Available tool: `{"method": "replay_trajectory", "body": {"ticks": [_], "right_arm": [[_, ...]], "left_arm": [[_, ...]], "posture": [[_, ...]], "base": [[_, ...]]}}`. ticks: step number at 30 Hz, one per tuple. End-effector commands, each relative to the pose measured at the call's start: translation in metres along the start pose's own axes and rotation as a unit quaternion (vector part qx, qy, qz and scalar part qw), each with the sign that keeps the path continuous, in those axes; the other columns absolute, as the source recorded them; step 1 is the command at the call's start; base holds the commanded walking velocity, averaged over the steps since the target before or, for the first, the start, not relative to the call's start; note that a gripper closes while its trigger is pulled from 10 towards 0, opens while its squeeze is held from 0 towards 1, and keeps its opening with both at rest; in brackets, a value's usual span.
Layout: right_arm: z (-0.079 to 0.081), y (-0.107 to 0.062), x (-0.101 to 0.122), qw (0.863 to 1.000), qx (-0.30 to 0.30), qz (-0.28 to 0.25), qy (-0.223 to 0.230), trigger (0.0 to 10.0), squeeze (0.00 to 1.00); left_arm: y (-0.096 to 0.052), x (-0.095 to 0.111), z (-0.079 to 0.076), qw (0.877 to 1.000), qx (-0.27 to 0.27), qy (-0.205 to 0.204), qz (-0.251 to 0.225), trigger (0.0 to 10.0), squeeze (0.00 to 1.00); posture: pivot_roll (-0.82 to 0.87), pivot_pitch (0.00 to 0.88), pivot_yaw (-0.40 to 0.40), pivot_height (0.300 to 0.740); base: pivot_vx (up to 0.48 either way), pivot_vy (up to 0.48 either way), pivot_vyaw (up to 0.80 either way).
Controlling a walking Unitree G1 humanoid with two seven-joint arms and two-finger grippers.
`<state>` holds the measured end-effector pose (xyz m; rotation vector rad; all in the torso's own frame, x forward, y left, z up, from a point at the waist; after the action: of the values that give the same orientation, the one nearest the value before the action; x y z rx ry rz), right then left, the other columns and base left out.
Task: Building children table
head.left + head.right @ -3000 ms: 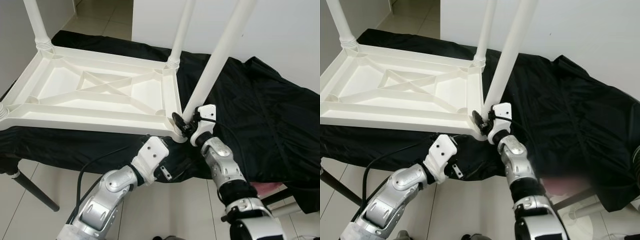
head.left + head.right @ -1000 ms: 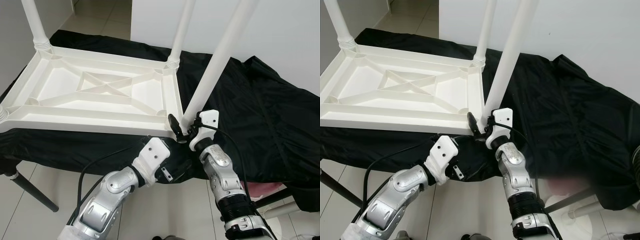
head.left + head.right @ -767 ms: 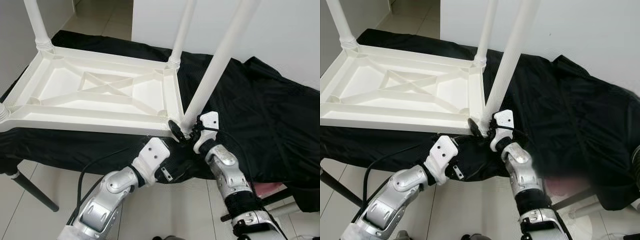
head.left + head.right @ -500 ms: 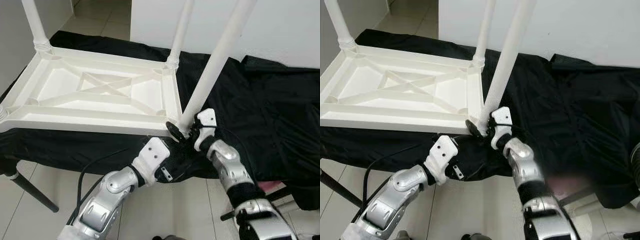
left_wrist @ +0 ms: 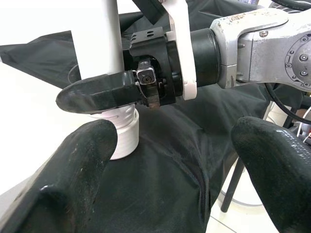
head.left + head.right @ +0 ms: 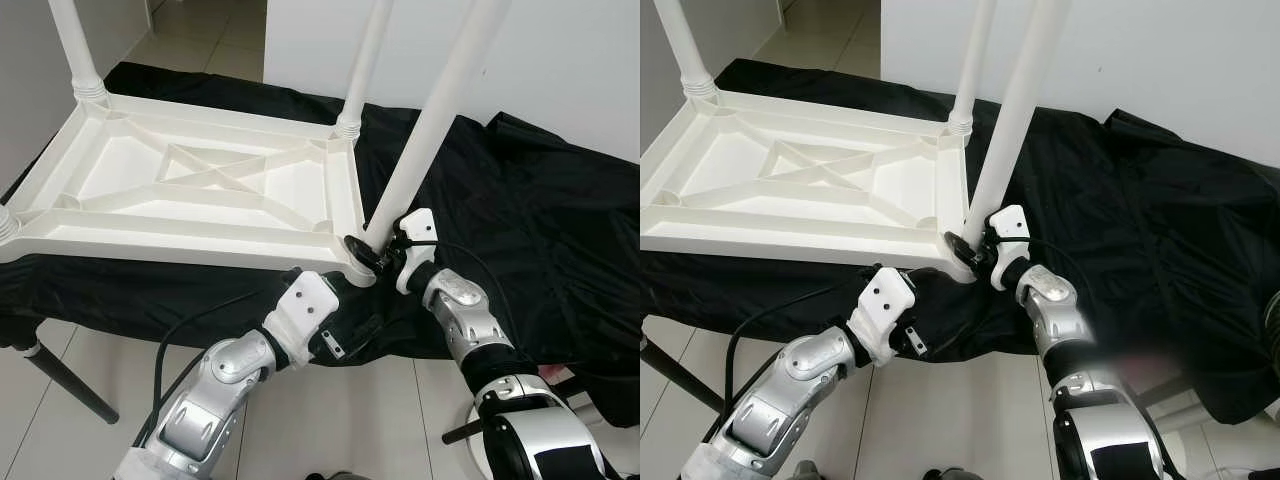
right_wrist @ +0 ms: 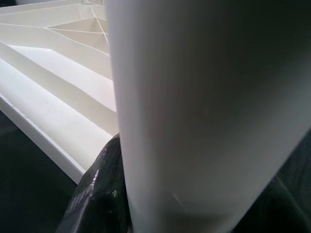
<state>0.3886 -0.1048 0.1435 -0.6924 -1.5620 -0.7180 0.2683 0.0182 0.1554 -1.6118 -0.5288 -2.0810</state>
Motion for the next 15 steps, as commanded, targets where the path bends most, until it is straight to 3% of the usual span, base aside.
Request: {"method": "replay_trajectory", "body": {"ticks": [1,2,3,6,9,13,15], "right_arm": [[0.003,-0.006,-0.018,0.999,-0.003,0.031,0.008,8.5,0.00],[0.003,-0.006,-0.018,0.999,-0.003,0.031,0.008,8.5,0.00],[0.001,-0.005,-0.015,0.999,-0.019,0.019,0.022,10.0,0.00],[-0.001,-0.005,-0.012,0.999,-0.039,0.009,0.032,10.0,0.00],[-0.007,-0.004,-0.007,0.991,-0.123,-0.005,0.043,10.0,0.00],[-0.012,-0.004,-0.004,0.985,-0.165,-0.013,0.050,10.0,0.00],[-0.013,-0.006,-0.002,0.971,-0.225,-0.021,0.074,10.0,0.00]], "left_arm": [[0.002,-0.001,-0.002,1.000,-0.005,0.001,0.003,10.0,0.00],[0.002,-0.001,-0.002,1.000,-0.005,0.001,0.003,10.0,0.00],[0.002,-0.001,-0.002,1.000,-0.006,0.001,0.003,10.0,0.00],[0.002,-0.001,-0.002,1.000,-0.006,0.001,0.003,10.0,0.00],[0.003,-0.001,-0.003,1.000,-0.008,-0.001,0.002,10.0,0.00],[0.003,-0.001,-0.003,1.000,-0.008,-0.001,0.002,10.0,0.00],[0.004,-0.001,-0.004,1.000,-0.009,-0.002,0.001,10.0,0.00]], "posture": [[0.09,0.100,-0.139,0.740],[0.09,0.100,-0.139,0.740],[0.09,0.101,-0.140,0.740],[0.09,0.101,-0.139,0.740],[0.09,0.101,-0.140,0.740],[0.08,0.102,-0.138,0.740],[0.08,0.103,-0.137,0.740]], "base": [[0.000,0.000,0.00],[0.000,0.000,0.00],[0.000,0.000,0.00],[0.000,0.000,0.00],[0.000,0.000,0.00],[0.000,0.000,0.00],[0.000,0.000,0.00]]}}
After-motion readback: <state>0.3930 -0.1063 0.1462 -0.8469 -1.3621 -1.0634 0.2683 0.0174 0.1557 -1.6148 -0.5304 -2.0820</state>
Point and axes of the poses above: a point about 5 cm out from each wrist's last joint towards the gripper, its own y axis pointing out of the wrist towards the gripper, its own x axis along the axis of the wrist's last joint, z = x × y, the point moved 4 cm from there along y, pointing out of the wrist towards the gripper, and after that the axes turned 2 degrees about y, right-handed, at the moved point
